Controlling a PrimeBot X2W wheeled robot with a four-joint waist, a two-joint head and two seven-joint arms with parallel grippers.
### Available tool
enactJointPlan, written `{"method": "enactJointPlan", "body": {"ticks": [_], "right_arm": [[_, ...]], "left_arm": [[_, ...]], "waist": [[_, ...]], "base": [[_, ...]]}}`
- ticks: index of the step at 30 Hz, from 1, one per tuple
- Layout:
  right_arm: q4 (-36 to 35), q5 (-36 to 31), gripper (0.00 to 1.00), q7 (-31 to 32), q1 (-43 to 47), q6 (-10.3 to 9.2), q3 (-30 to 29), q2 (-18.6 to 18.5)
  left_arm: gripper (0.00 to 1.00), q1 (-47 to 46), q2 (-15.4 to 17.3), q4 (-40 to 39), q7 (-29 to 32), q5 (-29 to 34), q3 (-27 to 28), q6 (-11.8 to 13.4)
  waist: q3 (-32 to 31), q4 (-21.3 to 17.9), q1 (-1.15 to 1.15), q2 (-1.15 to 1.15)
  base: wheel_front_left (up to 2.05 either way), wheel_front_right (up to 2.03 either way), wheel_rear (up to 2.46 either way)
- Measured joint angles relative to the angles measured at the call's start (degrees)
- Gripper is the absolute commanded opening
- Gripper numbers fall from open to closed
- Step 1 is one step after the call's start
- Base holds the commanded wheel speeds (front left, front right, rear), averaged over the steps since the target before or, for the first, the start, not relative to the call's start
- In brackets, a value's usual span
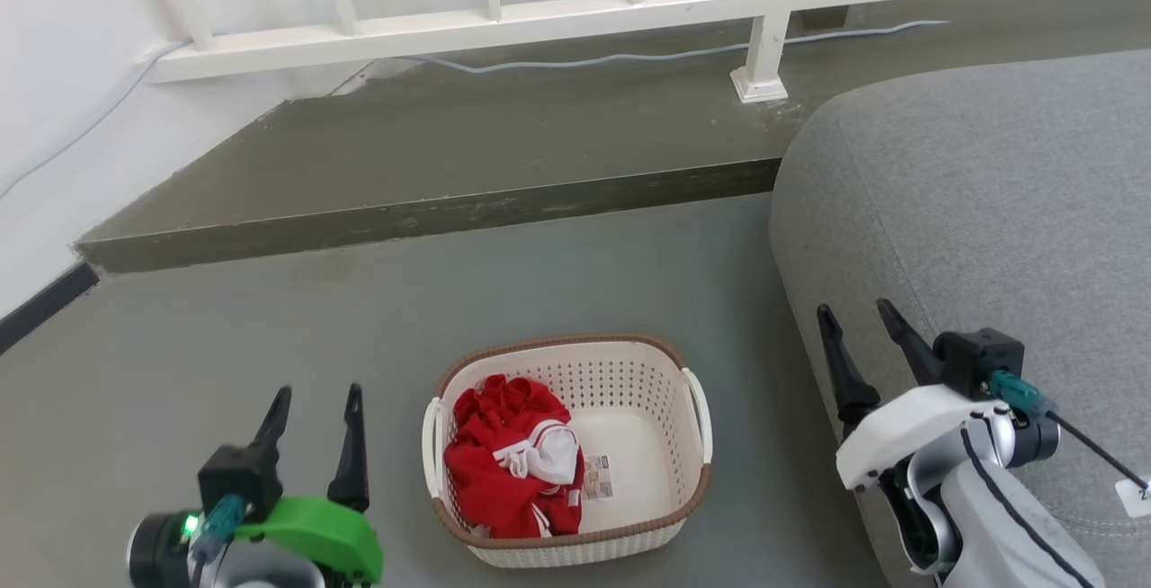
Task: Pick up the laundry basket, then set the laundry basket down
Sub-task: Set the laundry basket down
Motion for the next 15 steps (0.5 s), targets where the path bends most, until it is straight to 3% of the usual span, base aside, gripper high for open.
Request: {"method": "enactJointPlan", "body": {"ticks": [15], "right_arm": [[-2.7, -1.6, 1.0, 0.0, 5.1, 0.0, -1.5, 0.7]], "left_arm": [[1.0, 7.1, -2.7, -3.8, 0.0, 3.4, 4.3, 0.0]], "waist": [[-0.7, 0.3, 0.0, 0.0]], "base": [[0.0, 0.0, 0.0]]}}
